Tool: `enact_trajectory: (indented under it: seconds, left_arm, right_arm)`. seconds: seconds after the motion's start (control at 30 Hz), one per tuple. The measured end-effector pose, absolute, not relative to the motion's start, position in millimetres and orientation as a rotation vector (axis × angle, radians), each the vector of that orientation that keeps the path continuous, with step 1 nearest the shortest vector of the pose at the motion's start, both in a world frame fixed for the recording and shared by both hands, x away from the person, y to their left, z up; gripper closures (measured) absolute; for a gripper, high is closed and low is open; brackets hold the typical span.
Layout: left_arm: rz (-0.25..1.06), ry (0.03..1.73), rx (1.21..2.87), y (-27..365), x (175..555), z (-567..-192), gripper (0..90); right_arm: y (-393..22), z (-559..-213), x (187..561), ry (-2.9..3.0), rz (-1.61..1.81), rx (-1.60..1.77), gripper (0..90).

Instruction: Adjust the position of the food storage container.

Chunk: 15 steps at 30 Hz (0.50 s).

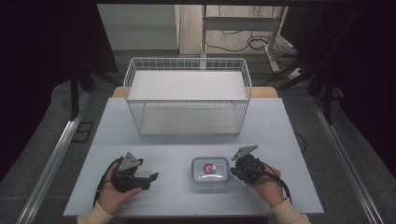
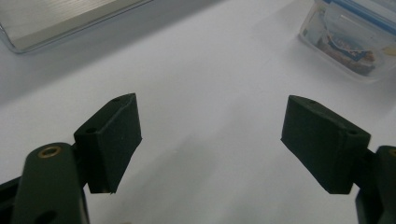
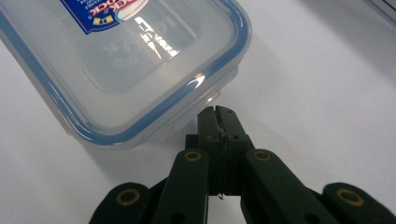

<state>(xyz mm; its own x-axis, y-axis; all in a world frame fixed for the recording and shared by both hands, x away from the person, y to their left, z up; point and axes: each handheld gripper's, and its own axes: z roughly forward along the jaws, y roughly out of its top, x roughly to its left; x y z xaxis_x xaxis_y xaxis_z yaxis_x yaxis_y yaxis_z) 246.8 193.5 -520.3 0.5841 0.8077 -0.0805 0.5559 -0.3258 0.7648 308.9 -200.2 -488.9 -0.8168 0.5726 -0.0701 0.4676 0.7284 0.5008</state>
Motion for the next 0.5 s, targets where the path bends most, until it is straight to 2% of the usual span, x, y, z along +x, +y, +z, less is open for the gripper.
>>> enact_trajectory:
  seconds: [0.5]
  left_arm:
    - [0.409,1.095,2.032,191,247,-523,19.4]
  right_arm:
    - [-173,-497,313,2.736,0.79,0.817,89.6]
